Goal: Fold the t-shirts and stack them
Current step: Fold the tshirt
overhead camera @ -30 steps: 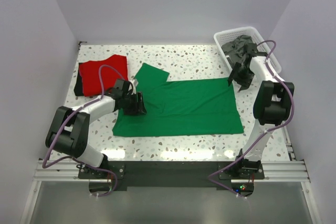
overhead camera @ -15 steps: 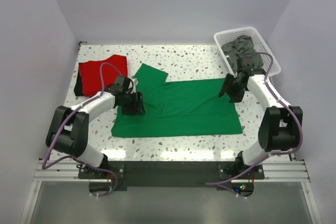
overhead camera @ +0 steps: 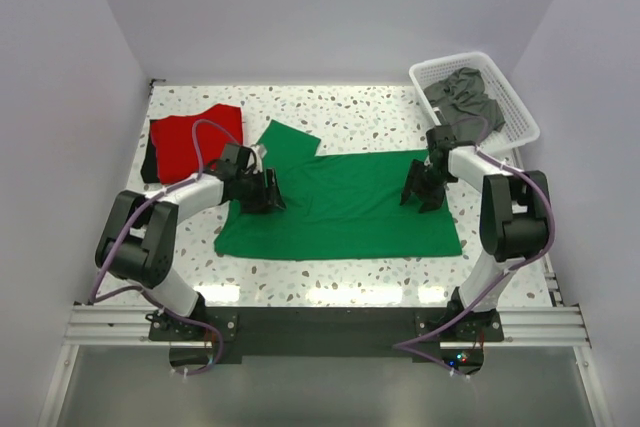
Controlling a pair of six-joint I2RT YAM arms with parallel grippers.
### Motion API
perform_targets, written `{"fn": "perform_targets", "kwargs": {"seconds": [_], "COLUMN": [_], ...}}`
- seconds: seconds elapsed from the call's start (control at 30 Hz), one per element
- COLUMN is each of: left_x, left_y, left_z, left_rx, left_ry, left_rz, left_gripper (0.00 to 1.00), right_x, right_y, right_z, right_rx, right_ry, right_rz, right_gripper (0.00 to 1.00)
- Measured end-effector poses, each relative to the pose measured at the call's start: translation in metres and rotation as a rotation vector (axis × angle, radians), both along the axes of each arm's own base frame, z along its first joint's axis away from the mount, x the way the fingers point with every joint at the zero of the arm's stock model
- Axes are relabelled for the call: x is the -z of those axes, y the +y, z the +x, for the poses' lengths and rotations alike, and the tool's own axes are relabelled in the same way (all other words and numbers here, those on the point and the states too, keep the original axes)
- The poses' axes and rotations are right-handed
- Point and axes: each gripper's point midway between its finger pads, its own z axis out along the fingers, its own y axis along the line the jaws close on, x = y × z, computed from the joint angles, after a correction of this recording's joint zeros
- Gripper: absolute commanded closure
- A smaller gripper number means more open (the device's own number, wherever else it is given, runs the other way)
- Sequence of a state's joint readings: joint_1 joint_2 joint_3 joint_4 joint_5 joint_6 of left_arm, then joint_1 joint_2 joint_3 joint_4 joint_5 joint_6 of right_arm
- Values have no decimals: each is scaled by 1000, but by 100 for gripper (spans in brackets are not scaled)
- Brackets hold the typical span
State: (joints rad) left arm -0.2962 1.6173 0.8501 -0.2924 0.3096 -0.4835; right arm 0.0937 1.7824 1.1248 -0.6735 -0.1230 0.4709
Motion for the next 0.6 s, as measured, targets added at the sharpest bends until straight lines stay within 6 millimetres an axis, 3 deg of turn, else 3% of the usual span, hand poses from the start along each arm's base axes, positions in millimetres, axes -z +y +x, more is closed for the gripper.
{"fn": "perform_targets", "kwargs": {"seconds": [0.27, 0.6], "left_x": [0, 1], "left_y": [0, 17], "left_z": [-7, -45], "left_rx": [-44, -97], "left_ry": [-18, 26], "left_rz": [-38, -4], "left_gripper": [36, 34], "right_x": [4, 5], "right_y": [0, -4], "right_z": [-16, -62], "right_rx": [1, 22], "right_ry": [-10, 36], "right_rz": [3, 1], "right_gripper": [41, 41]}}
